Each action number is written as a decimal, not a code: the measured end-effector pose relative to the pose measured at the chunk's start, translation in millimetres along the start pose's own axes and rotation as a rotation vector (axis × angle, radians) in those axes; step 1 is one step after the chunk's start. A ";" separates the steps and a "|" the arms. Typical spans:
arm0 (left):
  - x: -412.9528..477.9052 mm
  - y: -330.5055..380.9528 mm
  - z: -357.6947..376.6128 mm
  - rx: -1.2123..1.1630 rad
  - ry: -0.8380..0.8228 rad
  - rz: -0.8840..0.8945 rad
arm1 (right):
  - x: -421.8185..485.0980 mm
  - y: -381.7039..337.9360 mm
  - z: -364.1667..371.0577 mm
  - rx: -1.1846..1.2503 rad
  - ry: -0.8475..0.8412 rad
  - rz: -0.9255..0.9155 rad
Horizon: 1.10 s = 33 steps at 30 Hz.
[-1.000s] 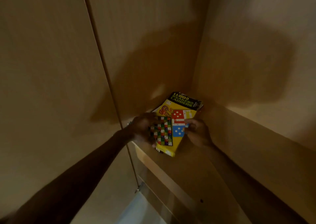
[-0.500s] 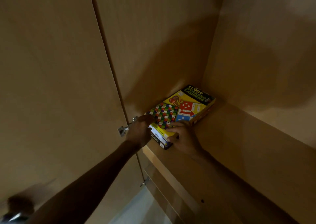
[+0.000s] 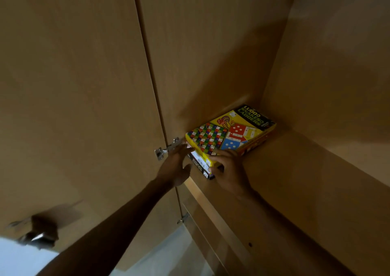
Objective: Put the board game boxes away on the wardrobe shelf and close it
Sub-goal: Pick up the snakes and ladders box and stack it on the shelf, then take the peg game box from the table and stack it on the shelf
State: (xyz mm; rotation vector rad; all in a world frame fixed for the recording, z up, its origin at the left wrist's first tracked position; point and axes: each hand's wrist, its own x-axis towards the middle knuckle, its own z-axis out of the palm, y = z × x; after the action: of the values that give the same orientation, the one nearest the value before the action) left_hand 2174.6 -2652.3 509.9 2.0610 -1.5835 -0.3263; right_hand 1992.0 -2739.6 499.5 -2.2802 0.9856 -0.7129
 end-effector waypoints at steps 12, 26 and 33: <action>-202.5 -50.7 22.5 -0.348 0.229 -0.483 | -102.7 -42.0 75.9 0.250 -0.297 -0.012; -545.0 -87.7 -7.8 -0.461 0.650 -1.037 | -289.1 -213.3 219.5 0.225 -0.907 -0.294; -730.1 -85.4 -26.8 -0.417 0.899 -1.244 | -408.8 -333.0 284.7 0.246 -1.142 -0.517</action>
State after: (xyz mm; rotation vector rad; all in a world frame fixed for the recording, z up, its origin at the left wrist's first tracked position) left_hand 2047.2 -1936.1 400.3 2.0843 0.3451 -0.0748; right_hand 2094.7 -2155.2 416.6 -2.1748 -0.2154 0.3229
